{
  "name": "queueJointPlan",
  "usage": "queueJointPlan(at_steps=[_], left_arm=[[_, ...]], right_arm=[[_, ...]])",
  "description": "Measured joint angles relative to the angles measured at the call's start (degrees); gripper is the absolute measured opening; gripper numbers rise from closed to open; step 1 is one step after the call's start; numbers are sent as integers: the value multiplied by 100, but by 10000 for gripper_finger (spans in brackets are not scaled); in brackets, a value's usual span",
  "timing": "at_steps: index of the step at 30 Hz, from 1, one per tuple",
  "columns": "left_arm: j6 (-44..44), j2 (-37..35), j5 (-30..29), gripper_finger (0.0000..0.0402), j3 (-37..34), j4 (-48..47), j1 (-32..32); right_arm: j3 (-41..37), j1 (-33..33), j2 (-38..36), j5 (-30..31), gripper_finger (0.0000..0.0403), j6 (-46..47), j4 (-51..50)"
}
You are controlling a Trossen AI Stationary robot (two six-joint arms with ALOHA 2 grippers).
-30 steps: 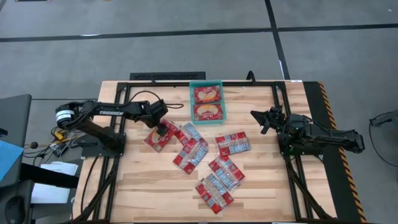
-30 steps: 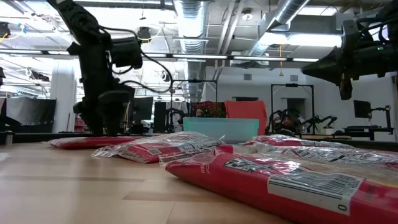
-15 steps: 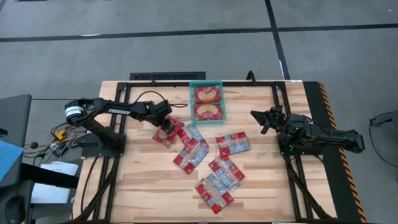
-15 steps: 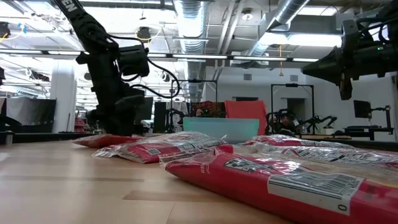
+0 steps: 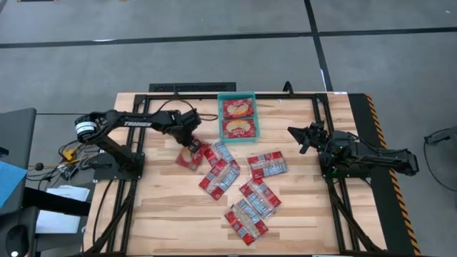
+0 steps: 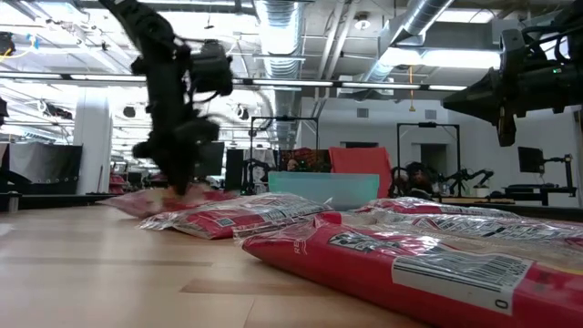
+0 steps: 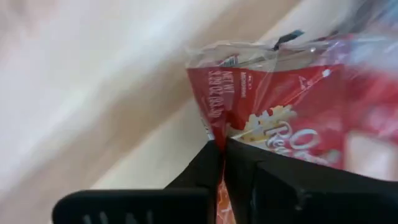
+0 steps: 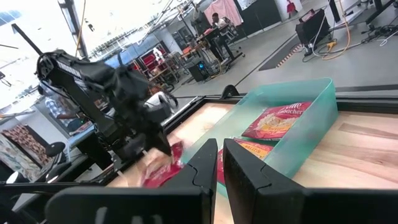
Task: Sort popcorn bags into baskets
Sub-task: Put the red popcorn bag into the green bin
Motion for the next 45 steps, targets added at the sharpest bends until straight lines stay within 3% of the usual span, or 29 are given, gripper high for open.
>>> queueJointPlan(at_steps=[13,23,45], left_arm=[[1247,-17,-253,0,1762,-1204,271],[2359,168,-375,0,2945,-1302,552],[4937,2550,-373,0,6151,-1432,752]], right_arm=[[0,0,0,-2,54,-42,-4],[0,0,0,-6,54,-46,-6],[0,0,4,-11,54,-42,-9]])
